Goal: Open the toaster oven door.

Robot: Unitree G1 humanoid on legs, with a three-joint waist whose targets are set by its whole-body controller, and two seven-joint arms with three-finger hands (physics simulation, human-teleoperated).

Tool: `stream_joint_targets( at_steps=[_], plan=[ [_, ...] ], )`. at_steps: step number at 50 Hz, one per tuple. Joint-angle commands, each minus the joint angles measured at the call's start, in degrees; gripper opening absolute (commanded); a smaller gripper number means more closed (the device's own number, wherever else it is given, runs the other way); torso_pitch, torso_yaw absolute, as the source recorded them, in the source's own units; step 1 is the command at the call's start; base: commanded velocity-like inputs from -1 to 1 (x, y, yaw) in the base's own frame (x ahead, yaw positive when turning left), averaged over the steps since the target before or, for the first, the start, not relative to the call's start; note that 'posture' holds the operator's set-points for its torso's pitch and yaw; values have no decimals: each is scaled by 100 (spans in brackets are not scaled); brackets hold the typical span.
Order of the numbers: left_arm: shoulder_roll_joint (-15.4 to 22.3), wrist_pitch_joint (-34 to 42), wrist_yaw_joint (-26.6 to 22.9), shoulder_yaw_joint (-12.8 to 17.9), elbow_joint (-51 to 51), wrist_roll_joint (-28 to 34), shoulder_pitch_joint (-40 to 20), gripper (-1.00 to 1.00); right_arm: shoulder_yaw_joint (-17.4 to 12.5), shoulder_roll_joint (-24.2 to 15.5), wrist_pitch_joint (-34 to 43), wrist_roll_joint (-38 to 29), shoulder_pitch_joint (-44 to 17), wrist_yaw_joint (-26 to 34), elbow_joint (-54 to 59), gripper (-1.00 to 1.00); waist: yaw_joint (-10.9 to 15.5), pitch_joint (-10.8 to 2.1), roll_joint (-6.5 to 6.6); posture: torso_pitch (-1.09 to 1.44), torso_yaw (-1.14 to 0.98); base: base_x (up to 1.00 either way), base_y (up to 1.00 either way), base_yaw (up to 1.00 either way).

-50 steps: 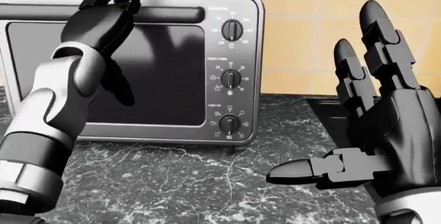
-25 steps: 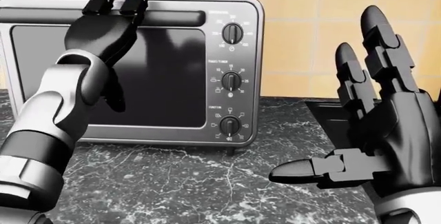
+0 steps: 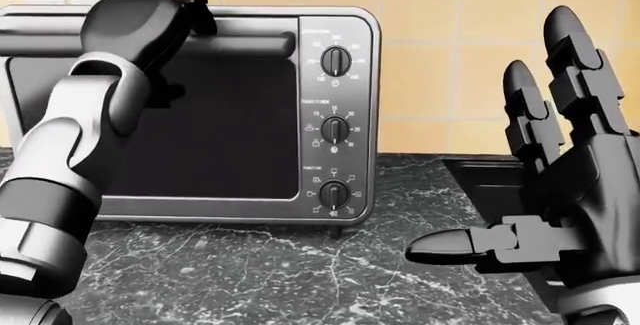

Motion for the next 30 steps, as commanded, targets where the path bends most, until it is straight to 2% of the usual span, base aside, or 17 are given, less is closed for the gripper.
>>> stream_joint_targets(
  at_steps=[1, 4, 6, 13, 23, 30],
  plan=[
    [25, 20, -269, 10, -3, -28, 42, 0, -11, -33, -123, 26, -154, -22, -96, 100, 5, 88, -18, -68, 0, 0, 0, 0],
    [82, 81, -326, 37, -303, -56, 239, 0, 32, -17, -198, 1, -88, -8, -70, 100, -15, 87, 2, -68, 0, 0, 0, 0],
    [96, 177, -563, 83, -769, -94, 499, 5, 14, -24, -190, 12, -93, -10, -75, 100, -30, 84, 20, -68, 0, 0, 0, 0],
    [65, 344, -1084, 215, -2102, -104, 1363, 2, 43, -13, -168, 4, -59, -7, -144, 100, -65, 80, 51, -68, 0, 0, 0, 0],
    [49, 443, -1382, 306, -2945, -34, 1993, -3, 35, -21, -174, -2, -102, -7, -99, 100, -56, 49, 61, -68, 0, 0, 0, 0],
    [19, 685, -2047, 367, -3891, 218, 2645, -2, 45, -12, -231, -2, -81, 2, -51, 100, -45, 70, 68, -68, 0, 0, 0, 0]
  ],
)
